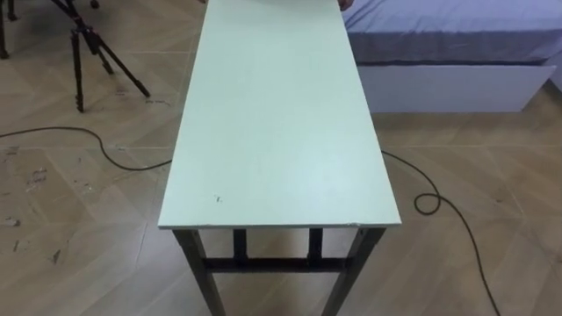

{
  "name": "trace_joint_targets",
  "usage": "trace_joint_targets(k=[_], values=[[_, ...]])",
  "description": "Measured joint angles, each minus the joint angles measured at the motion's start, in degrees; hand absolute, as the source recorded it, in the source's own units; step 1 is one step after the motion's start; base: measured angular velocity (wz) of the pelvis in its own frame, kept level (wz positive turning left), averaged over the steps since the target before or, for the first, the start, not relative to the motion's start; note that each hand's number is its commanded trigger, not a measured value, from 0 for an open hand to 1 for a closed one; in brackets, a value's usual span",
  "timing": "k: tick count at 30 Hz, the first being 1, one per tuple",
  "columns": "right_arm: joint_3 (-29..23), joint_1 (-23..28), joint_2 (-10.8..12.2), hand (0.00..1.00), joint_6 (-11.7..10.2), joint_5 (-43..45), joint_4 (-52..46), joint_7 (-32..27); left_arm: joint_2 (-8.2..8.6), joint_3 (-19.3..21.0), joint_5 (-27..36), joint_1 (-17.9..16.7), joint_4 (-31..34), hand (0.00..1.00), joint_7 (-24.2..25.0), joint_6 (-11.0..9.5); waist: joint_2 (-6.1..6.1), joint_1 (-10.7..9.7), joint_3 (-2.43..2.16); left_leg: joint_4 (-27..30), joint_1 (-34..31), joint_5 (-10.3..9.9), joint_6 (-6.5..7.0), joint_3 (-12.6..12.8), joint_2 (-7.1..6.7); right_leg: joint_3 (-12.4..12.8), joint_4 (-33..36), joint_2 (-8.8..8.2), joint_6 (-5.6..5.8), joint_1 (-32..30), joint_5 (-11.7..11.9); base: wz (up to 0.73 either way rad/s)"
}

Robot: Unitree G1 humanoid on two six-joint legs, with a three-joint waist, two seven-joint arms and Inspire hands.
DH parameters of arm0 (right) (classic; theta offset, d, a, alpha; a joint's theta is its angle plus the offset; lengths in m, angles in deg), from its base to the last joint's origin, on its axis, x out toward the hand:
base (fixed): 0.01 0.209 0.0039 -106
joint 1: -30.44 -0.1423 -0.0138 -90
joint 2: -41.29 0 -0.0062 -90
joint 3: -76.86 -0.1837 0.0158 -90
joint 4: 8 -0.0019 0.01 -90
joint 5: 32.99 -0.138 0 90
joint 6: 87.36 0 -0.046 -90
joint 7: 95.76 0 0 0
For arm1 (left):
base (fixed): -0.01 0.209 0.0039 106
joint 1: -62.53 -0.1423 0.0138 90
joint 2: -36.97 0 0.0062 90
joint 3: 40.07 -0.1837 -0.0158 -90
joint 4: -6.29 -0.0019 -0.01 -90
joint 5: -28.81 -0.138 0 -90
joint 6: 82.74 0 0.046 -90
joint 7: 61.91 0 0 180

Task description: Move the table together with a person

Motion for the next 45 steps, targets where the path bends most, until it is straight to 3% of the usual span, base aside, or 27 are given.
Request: trace_joint_targets(k=[3, 5, 8, 15, 20, 23, 32, 45], values=[[0.43, 5.34, -0.82, 0.0, 1.02, -0.67, -13.72, 0.65, -0.11, -1.33, 3.98, -3.13, 9.88, 0.0, 2.41, 1.54, 0.08, 0.1, -0.06, 0.1, -0.66, 0.0, 0.0, 0.1, -0.1, -1.08, 0.04, -0.11, 0.01, -0.37, 0.0, 0.07], [2.54, 9.5, -2.1, 0.0, 1.01, -4.1, -23.46, 2.34, -1.18, -4.54, 8.14, -6.98, 18.6, 0.0, 4.83, 1.56, 0.34, 0.16, -0.08, 0.07, -0.74, 0.0, 0.0, 0.1, -0.12, -1.12, 0.03, -0.09, 0.01, -0.5, -0.01, 0.02], [4.46, 11.76, -2.15, 0.0, 1.11, -7.99, -29.24, 4.03, -1.34, -7.47, 15.3, -9.47, 26.11, 0.0, 7.14, 1.77, 0.56, 0.05, 0.0, 0.6, -0.81, 0.0, 0.0, 0.09, -0.17, -1.17, 0.03, -0.16, 0.03, -0.39, -0.02, 0.01], [12.29, 16.79, -3.28, 0.0, 1.52, -16.18, -43.95, 7.7, -2.28, -15.42, 34.35, -12.68, 39.0, 0.0, 10.4, 2.26, 0.58, 0.02, 0.07, 0.83, -0.88, 0.0, 0.0, -0.05, -0.27, -1.02, 0.23, -0.29, 0.27, -0.36, -0.16, 0.02], [15.34, 17.05, -3.82, 0.0, 1.53, -20.17, -46.18, 8.4, -3.88, -19.43, 41.08, -13.39, 45.22, 0.0, 11.71, 2.25, 0.53, -0.03, 0.03, 0.68, -1.08, 0.02, 0.04, -0.33, -0.31, -0.97, 1.14, -0.35, 0.28, -0.88, -0.17, 0.0], [17.69, 16.99, -5.23, 0.0, 1.7, -21.03, -48.82, 8.38, -5.13, -21.9, 45.16, -13.39, 48.32, 0.0, 12.58, 2.48, 0.48, -0.32, -0.02, 0.91, -1.39, 0.06, 0.11, -0.4, -0.39, -0.93, 1.16, -0.39, 0.28, -1.09, -0.17, 0.0], [18.52, 15.27, -8.25, 0.0, 2.42, -22.15, -52.03, 8.15, -7.8, -23.53, 52.37, -10.9, 50.1, 0.0, 12.48, 3.25, 0.67, -1.79, -0.04, 0.89, -1.06, 0.13, 0.22, -0.59, -0.61, -1.24, 1.17, -0.58, 0.28, -0.73, -0.17, 0.01], [19.12, 11.54, -9.99, 0.0, 2.42, -24.54, -53.73, 6.49, -9.18, -23.26, 55.41, -6.37, 50.71, 0.0, 11.11, 3.25, 1.09, -1.54, 0.35, 0.43, 0.09, 0.13, 0.22, -0.03, -0.53, -0.91, 1.14, -0.53, 0.3, 0.02, -0.18, -0.01]])
